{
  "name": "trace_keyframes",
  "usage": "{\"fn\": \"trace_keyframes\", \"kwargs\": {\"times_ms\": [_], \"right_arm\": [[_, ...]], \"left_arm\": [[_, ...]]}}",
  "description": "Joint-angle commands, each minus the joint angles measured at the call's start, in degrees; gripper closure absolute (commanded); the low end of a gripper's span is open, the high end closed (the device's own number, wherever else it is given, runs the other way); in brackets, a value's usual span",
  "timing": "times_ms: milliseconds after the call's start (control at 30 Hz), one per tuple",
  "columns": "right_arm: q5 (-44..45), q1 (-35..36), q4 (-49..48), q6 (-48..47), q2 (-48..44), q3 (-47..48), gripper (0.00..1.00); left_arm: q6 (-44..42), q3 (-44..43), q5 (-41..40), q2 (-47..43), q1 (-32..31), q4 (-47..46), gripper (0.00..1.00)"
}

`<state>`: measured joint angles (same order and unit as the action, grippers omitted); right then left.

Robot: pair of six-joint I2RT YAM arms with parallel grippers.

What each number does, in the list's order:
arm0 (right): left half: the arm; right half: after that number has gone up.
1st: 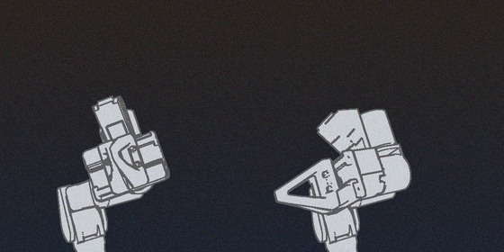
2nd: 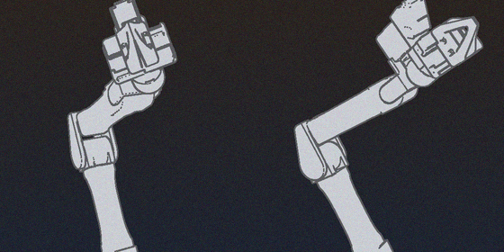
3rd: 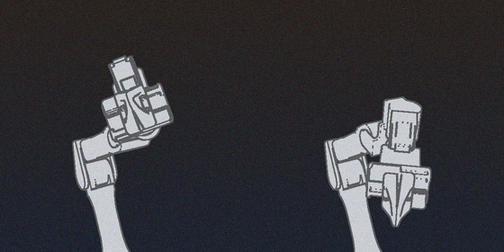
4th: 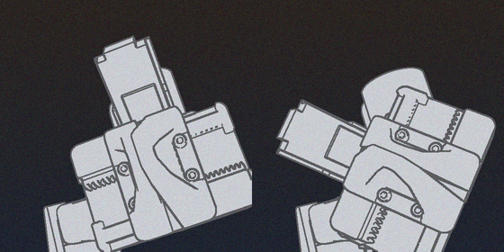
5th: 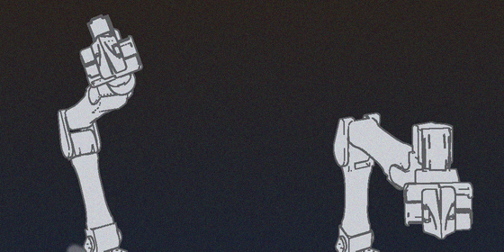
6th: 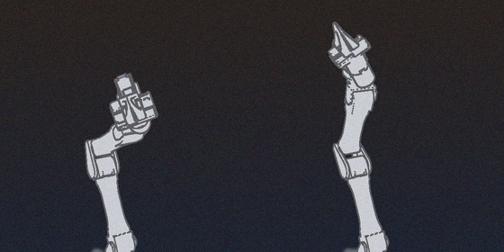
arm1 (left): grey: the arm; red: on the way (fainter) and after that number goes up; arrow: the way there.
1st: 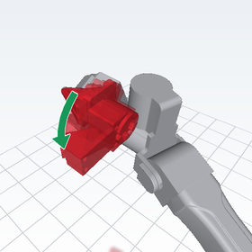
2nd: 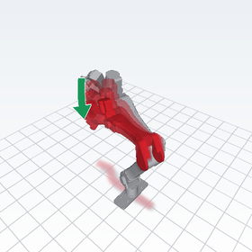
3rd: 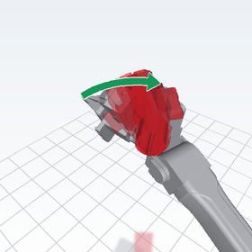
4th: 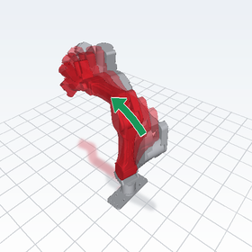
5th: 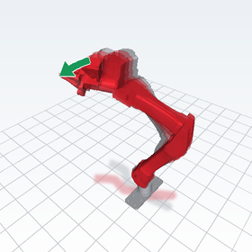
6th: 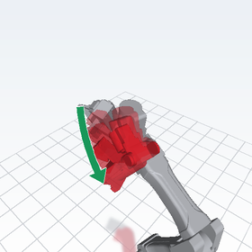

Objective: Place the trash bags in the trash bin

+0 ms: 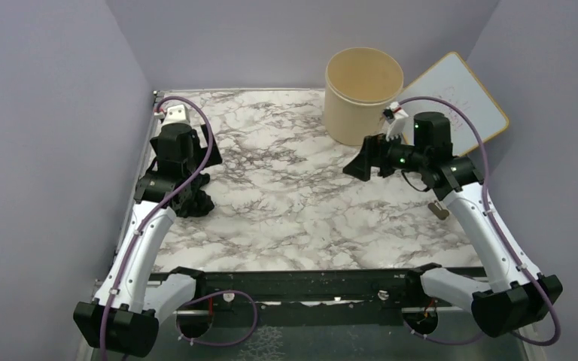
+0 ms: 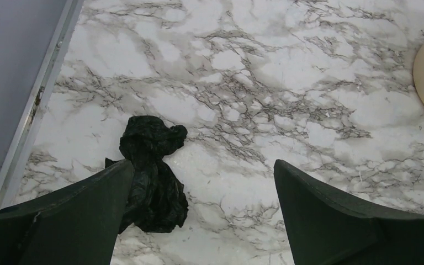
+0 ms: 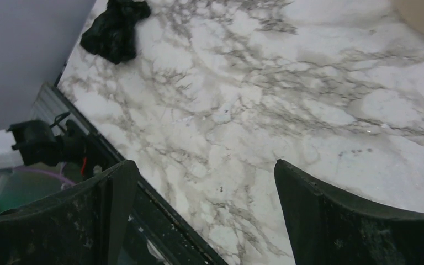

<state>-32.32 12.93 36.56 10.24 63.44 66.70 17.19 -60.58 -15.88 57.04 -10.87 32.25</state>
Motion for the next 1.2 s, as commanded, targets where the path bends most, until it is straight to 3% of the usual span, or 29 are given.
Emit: {"fn": "trace_keyframes", "kwargs": {"times_ms": [0, 133, 200, 367, 433, 533, 633, 767, 867, 1033, 1167], "right_arm": [[4.87, 9.93, 0.39, 0.16, 2.74, 0.89, 0.00], [14.26, 21.19, 0.89, 1.18, 7.78, 2.98, 0.00], [22.01, 25.01, 1.35, 3.58, 10.35, 3.78, 0.00], [40.55, 26.51, -1.50, 18.91, 11.15, 1.50, 0.00], [43.32, 26.56, -3.96, 21.86, 9.49, -1.06, 0.00], [41.95, 26.53, -8.95, 23.02, 7.02, -6.66, 0.00], [39.43, 26.49, -9.67, 23.86, 6.34, -8.95, 0.00], [39.03, 26.50, -11.78, 26.33, 4.35, -11.32, 0.00], [42.44, 26.53, -13.67, 28.83, 1.88, -12.68, 0.00], [42.20, 26.53, -16.77, 24.61, -1.20, -14.70, 0.00], [37.72, 26.53, -13.57, 21.53, 1.82, -12.08, 0.00]], "left_arm": [[2.96, 0.58, -1.40, 0.75, 0.36, -0.57, 0.01], [1.07, 1.13, 5.92, 0.51, 0.36, -0.23, 0.01], [4.77, 1.74, 5.86, 0.28, 0.44, 1.17, 0.01], [11.07, 3.31, 4.50, 0.74, 1.89, 8.49, 0.01], [13.47, 4.66, 5.50, 1.30, 4.44, 10.80, 0.01], [12.45, 5.68, 10.41, 2.37, 11.53, 11.82, 0.01], [11.49, 4.54, 9.30, 3.64, 15.95, 13.47, 0.01], [12.20, 3.28, 3.14, 3.64, 18.20, 14.59, 0.01], [12.91, 3.80, 3.38, 4.51, 19.74, 14.46, 0.01], [14.49, 5.12, 2.70, 5.88, 19.90, 15.87, 0.01], [15.73, 8.27, 3.63, 3.87, 19.98, 14.21, 0.01]]}}
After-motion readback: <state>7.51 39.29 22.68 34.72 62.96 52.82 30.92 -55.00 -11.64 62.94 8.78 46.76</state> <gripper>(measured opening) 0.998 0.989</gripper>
